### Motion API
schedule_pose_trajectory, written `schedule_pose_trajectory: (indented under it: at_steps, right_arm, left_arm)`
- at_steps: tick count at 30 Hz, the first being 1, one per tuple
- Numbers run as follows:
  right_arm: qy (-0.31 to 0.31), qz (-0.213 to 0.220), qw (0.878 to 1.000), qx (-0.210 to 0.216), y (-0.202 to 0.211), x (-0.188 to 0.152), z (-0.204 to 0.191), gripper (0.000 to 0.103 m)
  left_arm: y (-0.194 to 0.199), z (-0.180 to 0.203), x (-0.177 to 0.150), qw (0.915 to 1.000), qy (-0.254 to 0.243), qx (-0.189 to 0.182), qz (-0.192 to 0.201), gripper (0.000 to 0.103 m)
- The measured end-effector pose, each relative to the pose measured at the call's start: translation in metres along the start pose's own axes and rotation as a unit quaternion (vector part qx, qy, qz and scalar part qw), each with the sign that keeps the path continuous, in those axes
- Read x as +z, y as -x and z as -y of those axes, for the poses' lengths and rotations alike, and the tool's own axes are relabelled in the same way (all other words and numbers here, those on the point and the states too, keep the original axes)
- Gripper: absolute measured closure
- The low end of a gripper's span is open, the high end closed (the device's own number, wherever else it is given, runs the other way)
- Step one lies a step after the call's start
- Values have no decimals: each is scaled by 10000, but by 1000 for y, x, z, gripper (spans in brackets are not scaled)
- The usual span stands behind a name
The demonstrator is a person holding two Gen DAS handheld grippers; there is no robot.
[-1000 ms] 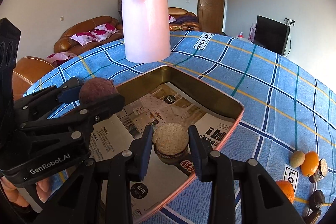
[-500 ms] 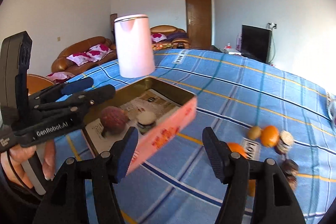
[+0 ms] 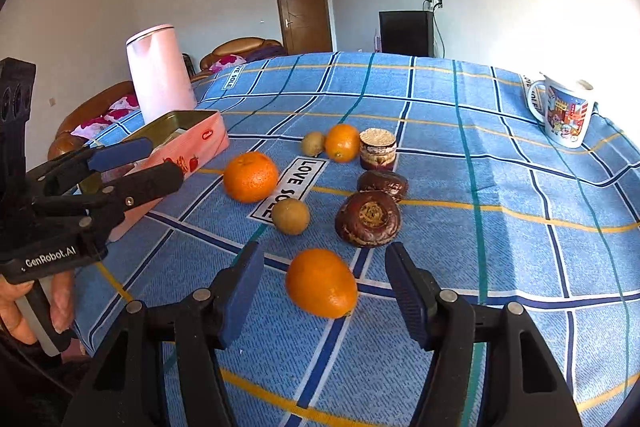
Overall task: Organize fruits
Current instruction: 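Grasp a large orange with the right gripper while the left gripper moves toward a kiwi, then close the left gripper on the brown kiwi and lift it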
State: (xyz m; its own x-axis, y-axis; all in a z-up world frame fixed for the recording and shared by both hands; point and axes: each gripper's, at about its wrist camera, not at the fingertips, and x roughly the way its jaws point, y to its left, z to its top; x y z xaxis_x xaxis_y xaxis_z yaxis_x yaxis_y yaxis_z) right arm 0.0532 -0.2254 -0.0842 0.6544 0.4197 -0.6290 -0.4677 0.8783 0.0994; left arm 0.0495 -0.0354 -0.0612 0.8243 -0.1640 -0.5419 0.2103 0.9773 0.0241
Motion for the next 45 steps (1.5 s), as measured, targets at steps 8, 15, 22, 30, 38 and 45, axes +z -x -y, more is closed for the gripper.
schedule_pose_trajectory:
  at_steps: [8, 15, 22, 30, 38, 45]
  right_arm:
    - [-34, -120, 9999, 31, -4, -5, 8, 65]
    - [-426, 438, 9966, -552, 16, 7, 43, 65]
    - [-548, 411, 9963, -524, 13, 8, 50, 65]
    - [-596, 329, 9969, -399, 10, 7, 53, 65]
    - [-618, 508, 9961, -360, 16, 5, 53, 65]
    - [-495, 844, 9947, -323, 26, 3, 49, 65]
  left_arm:
    - [-15, 19, 3, 9995, -210, -141, -189, 32]
    - [-36, 44, 7, 9973, -419, -384, -457, 33]
    - [-53, 61, 11, 9942, -564, -485, -775, 40]
    - [-80, 62, 12, 9861, -258, -812, -1425, 66]
    - [-65, 39, 12, 9883, 344, -1063, -1040, 71]
    - [-47, 39, 15, 9942, 288, -875, -555, 71]
